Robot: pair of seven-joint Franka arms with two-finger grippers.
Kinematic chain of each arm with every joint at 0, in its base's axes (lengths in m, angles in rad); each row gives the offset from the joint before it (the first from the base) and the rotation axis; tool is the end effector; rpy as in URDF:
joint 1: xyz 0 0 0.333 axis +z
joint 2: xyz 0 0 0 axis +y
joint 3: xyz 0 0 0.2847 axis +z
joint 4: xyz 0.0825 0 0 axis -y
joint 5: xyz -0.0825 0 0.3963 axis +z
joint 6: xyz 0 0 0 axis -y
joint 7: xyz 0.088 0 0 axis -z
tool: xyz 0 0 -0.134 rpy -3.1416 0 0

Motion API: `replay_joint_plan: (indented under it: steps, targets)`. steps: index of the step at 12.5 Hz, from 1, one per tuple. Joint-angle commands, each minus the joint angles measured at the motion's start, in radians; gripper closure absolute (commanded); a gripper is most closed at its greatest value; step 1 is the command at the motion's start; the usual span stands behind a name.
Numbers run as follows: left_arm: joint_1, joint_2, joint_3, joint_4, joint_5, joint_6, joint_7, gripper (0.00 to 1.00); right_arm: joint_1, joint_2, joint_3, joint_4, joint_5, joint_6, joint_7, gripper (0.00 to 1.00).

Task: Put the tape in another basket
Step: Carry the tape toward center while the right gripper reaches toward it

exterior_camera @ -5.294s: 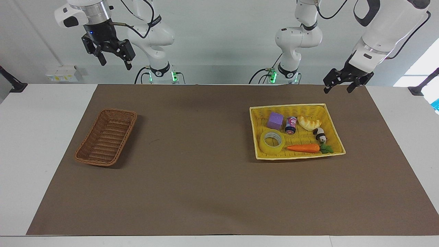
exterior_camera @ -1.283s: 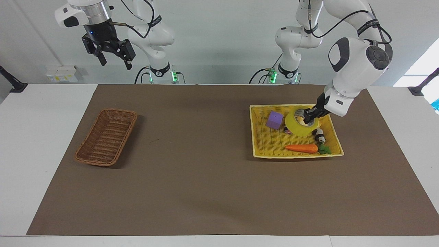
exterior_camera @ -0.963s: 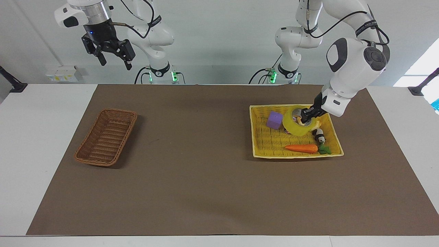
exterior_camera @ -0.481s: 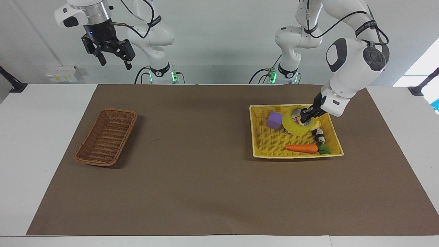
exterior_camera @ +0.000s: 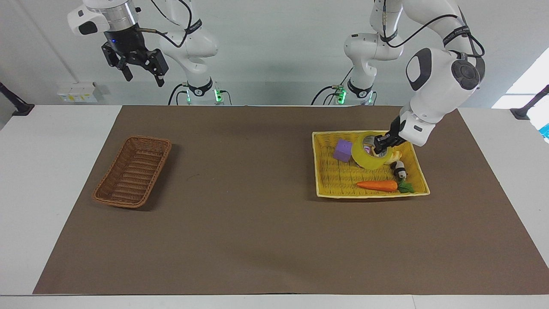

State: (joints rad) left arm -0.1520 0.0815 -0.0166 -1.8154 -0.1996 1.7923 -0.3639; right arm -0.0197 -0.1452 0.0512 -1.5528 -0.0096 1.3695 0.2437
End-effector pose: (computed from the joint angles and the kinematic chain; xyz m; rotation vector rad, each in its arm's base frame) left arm 0.5696 -0.1192 0.4209 2.9507 0.3700 -0.2262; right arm 0.5007 0.0163 0.6351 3.1012 -0.3341 -0.0556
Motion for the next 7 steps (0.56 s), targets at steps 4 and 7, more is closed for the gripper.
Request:
replay_joint_plan:
  steps: [4,7]
  targets:
    - [-0.092,-0.029,0.0,-0.062,-0.183,0.093,0.013,1.0,0.082,0.018,0.015,-0.145,0.163,0.195,-0.052,0.0]
    - [-0.205,-0.025,0.0,-0.099,-0.299,0.197,0.013,1.0,0.228,0.085,0.015,-0.181,0.207,0.331,-0.04,0.0]
